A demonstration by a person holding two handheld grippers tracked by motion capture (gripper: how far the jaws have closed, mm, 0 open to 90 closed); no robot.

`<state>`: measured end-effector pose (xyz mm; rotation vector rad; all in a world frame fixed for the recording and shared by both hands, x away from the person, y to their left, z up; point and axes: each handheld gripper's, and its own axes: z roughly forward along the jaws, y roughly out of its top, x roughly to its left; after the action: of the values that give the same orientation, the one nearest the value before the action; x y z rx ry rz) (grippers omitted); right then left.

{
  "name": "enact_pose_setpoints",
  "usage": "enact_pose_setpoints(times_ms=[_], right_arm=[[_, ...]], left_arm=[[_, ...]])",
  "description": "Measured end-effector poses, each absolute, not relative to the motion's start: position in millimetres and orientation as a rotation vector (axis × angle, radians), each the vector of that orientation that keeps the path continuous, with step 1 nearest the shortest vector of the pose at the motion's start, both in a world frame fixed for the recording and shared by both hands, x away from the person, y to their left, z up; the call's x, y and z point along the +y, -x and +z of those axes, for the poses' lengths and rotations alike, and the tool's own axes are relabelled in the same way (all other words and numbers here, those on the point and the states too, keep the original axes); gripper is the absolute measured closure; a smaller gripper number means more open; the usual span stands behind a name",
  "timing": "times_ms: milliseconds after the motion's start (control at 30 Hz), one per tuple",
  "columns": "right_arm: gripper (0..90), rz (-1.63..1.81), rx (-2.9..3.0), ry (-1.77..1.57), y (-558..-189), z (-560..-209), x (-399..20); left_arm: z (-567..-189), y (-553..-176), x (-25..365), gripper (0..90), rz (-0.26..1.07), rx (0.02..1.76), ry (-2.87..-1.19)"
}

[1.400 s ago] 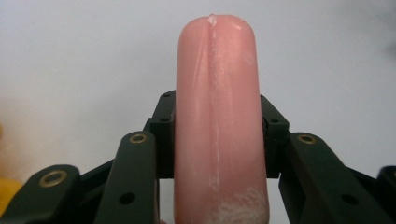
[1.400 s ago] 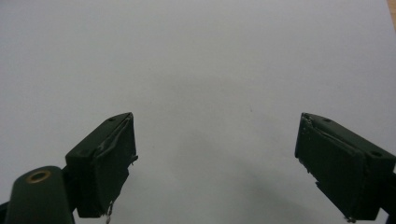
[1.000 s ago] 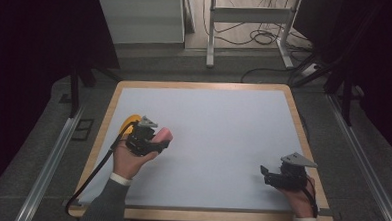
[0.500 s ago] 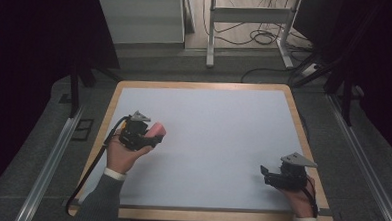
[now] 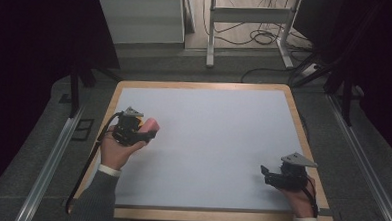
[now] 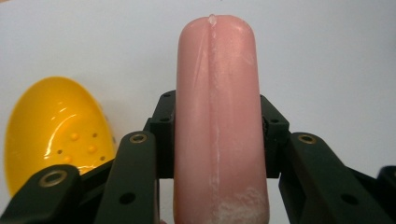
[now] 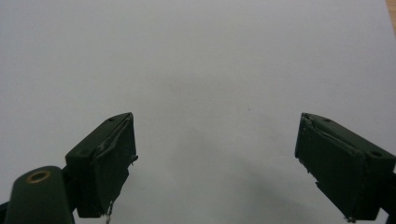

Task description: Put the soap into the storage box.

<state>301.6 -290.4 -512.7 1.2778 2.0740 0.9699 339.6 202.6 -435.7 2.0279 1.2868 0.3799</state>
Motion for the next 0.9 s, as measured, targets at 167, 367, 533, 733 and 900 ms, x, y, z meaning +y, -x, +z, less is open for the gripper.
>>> enact_pose_setpoints(times_ms=[167, 367, 533, 733, 900], right_arm=[[12.1, 0.969, 2.076, -1.275, -301.6, -512.8, -289.9], [12.1, 0.966, 2.076, -1.275, -301.7, -513.2, -289.5], [12.1, 0.968, 2.073, -1.276, -301.6, -512.9, -289.7], [12.1, 0.969, 2.075, -1.278, -301.8, -513.1, -289.9], [12.1, 0.96, 2.075, -1.284, -302.2, -513.8, -290.4]], left_arm=[[-435.4, -342.8, 211.0, 59.6, 0.391, 1.306, -2.007], [-436.0, -348.6, 219.4, 59.7, 0.404, 1.334, -2.0], [-439.1, -353.0, 225.4, 59.7, 0.402, 1.362, -1.994], [-442.9, -358.9, 234.6, 59.7, 0.404, 1.396, -1.988], [-444.8, -362.2, 239.7, 59.7, 0.408, 1.417, -1.975]])
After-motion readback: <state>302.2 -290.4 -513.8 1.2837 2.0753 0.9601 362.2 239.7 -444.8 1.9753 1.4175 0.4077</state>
